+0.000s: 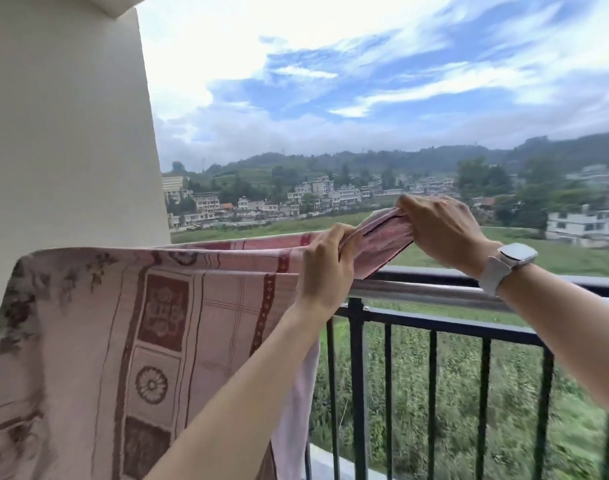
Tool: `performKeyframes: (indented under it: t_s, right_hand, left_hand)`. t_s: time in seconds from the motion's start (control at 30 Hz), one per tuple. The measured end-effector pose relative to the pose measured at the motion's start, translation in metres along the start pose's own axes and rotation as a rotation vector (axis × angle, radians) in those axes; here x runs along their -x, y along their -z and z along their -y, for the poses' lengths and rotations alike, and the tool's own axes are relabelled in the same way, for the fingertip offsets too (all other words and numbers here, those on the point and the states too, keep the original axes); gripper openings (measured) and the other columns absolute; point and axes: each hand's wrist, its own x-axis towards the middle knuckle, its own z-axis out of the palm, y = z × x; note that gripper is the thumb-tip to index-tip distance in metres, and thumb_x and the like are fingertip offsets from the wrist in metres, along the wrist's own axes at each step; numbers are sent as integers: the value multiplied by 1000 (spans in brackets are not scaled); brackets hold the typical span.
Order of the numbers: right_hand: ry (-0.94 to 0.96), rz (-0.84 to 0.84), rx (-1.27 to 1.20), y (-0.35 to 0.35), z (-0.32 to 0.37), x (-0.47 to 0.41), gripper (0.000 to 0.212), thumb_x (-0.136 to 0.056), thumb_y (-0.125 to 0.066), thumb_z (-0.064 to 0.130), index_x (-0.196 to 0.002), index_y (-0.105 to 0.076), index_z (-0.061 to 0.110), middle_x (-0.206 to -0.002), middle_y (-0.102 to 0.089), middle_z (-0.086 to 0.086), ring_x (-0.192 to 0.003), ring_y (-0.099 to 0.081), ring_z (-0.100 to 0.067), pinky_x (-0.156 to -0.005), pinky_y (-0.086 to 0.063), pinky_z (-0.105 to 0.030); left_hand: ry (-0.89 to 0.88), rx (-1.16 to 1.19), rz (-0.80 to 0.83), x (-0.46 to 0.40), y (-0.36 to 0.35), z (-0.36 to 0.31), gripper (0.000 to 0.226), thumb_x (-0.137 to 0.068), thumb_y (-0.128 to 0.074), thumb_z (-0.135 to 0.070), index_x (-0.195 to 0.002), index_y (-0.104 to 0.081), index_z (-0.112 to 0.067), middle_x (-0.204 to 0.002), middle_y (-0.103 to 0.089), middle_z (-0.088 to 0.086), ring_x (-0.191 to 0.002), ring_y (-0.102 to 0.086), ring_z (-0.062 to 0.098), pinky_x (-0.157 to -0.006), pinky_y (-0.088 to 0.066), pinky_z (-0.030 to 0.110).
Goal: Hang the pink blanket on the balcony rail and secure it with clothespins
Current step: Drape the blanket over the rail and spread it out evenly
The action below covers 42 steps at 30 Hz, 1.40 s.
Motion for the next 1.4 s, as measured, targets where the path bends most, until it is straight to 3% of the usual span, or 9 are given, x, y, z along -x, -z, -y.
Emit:
performKeyframes:
  t_s: [0.1, 0.2, 0.3, 0.4, 0.5, 0.77, 0.93, 1.07, 1.4]
  right_hand:
    - [-97, 416, -100, 12, -9, 19, 13, -92, -44, 8, -100, -54, 7, -96, -66, -11, -75, -56, -23, -67, -46, -36]
    - [-141, 729, -364, 25, 1, 28, 41, -87, -41, -5, -121, -54, 15, -120, -56, 3, -107, -51, -11, -97, -39, -25]
    - [-87, 517, -428, 29, 25, 30, 47, -85, -43, -5, -124, -53, 20, -125, -55, 6, -113, -47, -5, -98, -31, -15]
    - [-30, 254, -305, 13, 55, 35, 38, -88, -45, 5, -122, -55, 20, -126, -57, 1, -109, -53, -14, -91, -43, -26]
    - [57, 138, -202, -20, 94, 38, 36, -87, -48, 11, -122, -53, 15, -124, -57, -5, -112, -51, -22, -96, -40, -35]
    - [201, 25, -201, -109, 248, -1, 32, -72, -51, 12, -101, -62, 11, -101, -66, -8, -95, -60, -27, -87, -47, -39]
    - [239, 16, -287, -169, 350, -30, 31, -73, -54, 12, -103, -63, 11, -104, -66, -9, -100, -60, -28, -94, -46, -43]
    - [280, 44, -348, -212, 421, -51, 29, -71, -57, 8, -100, -62, 9, -99, -65, -11, -94, -60, -30, -88, -48, -41]
    - [416, -52, -430, -332, 564, -143, 21, -73, -54, 8, -93, -62, 9, -94, -64, -9, -87, -61, -29, -82, -50, -40]
  left_hand:
    - [65, -77, 176, 20, -22, -4, 25, -88, -55, -28, -105, -63, -11, -95, -59, 8, -85, -51, 15, -78, -44, 16]
    - [56, -153, 248, 38, -18, -2, 34, -86, -50, -44, -107, -64, -20, -97, -51, -3, -101, -43, 15, -91, -34, 36]
    - [44, -151, 153, 46, -3, 8, 30, -86, -52, -40, -103, -66, -20, -106, -57, -1, -106, -45, 13, -98, -28, 36]
    - [71, -291, 17, 52, 16, 27, 21, -86, -55, -26, -100, -66, -16, -109, -60, 3, -107, -49, 18, -97, -25, 35]
    - [107, -412, -14, 58, 50, 56, 20, -85, -56, -19, -103, -64, -14, -113, -59, 5, -108, -50, 20, -101, -23, 37]
    - [247, -625, -36, 101, 186, 152, 21, -83, -57, -15, -103, -63, -14, -113, -61, 5, -110, -52, 22, -97, -33, 43]
    - [355, -729, -8, 143, 286, 221, 23, -84, -56, -13, -106, -62, -12, -115, -61, 7, -108, -53, 24, -92, -40, 40]
    - [490, -771, -18, 169, 353, 268, 24, -86, -52, -13, -109, -60, -10, -118, -59, 9, -109, -52, 25, -92, -40, 37]
    - [563, -803, -63, 161, 453, 410, 24, -88, -48, -11, -110, -58, -11, -117, -59, 7, -108, -51, 23, -91, -39, 32]
